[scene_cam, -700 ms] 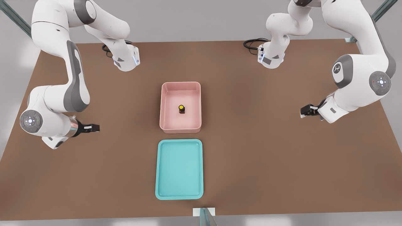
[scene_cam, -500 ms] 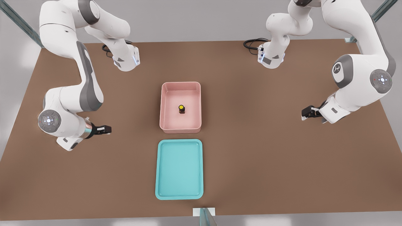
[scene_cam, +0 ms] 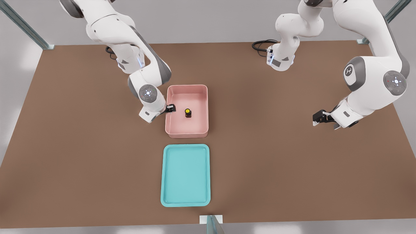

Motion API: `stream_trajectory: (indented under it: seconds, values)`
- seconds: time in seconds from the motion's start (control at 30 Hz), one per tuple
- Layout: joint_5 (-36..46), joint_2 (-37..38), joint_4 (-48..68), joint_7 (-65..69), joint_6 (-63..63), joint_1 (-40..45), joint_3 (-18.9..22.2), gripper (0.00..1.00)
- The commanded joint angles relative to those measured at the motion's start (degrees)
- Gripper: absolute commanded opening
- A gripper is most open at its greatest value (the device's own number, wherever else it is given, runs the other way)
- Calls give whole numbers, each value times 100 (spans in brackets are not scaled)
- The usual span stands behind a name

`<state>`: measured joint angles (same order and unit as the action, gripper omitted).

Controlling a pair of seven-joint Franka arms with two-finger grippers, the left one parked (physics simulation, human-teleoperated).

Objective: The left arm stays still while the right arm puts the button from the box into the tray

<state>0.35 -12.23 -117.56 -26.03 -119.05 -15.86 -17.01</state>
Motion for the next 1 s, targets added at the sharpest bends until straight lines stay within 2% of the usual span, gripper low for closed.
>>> stream_trajectory:
  seconds: [0.0,0.13,0.3,0.63,0.97]
  values:
    - [35,-25,-179,-3743,-1165,-155,-4,100]
    - [44,-342,-206,-4657,-1332,-770,-4,100]
    - [26,-684,-135,-4824,-1560,-1007,-4,100]
    - [-141,-1335,-30,-4868,-1982,-1095,31,100]
    - [-141,-1405,23,-4965,-2070,-1174,31,100]
